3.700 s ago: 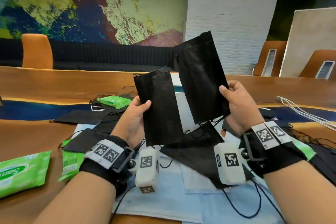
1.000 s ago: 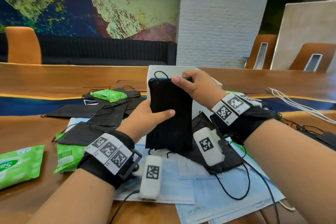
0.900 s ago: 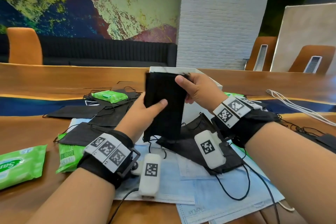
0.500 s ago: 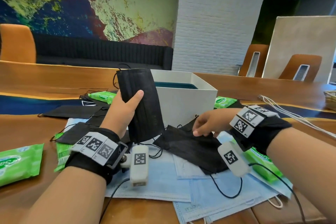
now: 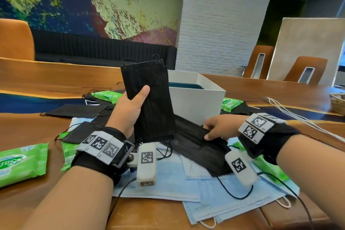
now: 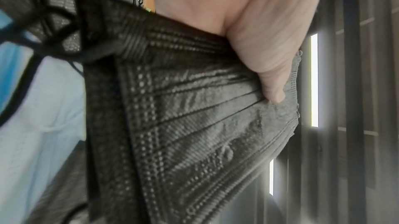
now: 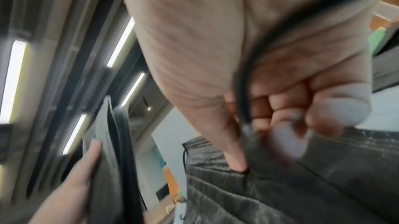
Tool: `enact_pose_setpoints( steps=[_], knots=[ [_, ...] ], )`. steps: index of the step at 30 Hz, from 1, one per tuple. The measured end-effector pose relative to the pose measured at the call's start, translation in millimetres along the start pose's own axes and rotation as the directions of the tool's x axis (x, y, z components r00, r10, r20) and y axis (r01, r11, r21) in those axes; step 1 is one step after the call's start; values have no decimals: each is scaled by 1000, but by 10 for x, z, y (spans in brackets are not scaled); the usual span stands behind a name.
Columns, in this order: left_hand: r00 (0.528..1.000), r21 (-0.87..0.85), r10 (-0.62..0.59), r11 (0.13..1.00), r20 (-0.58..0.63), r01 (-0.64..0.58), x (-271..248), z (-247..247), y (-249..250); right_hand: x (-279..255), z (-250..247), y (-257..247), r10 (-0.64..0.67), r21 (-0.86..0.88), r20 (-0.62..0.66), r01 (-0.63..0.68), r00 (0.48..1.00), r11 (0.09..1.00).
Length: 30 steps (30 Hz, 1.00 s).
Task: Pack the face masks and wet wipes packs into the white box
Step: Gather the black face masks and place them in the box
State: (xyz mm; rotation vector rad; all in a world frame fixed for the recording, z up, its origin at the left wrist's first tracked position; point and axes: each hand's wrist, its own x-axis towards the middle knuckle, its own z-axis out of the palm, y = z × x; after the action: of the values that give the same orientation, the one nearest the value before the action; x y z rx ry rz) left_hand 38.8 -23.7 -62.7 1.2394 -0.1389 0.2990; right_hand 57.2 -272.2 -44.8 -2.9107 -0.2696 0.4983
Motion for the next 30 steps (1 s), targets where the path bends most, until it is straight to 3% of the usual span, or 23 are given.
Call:
enact_pose_setpoints(
  steps=[2, 4, 8, 11, 20, 25, 30],
  knots=[
    [1000, -16, -24, 1000, 5, 24, 14, -20, -1, -60, -42, 85, 7, 192, 19, -11, 1000, 981],
    [998, -26, -58, 998, 35, 59, 27, -38, -10, -140, -53, 163, 45, 244, 69, -60, 997, 968],
    [983, -27, -131, 990, 125, 136, 37, -42, -57, -284, 32, 214, 189, -7, 66, -188, 980, 982],
    [976, 54, -162, 986, 147, 156, 12, -29, -75, -297, 128, 201, 251, -61, 39, -249, 967, 967],
    [981, -14, -138, 990, 136, 141, -5, -47, -25, -202, 204, 124, 287, -17, -150, -292, 946, 956],
    [978, -62, -149, 985, 146, 160, -9, -50, -12, -228, 175, 123, 256, 24, -108, -255, 961, 967],
    [965, -77, -179, 977, 193, 196, -11, -58, -1, -258, 110, 204, 182, 202, -128, -154, 975, 967]
  ],
)
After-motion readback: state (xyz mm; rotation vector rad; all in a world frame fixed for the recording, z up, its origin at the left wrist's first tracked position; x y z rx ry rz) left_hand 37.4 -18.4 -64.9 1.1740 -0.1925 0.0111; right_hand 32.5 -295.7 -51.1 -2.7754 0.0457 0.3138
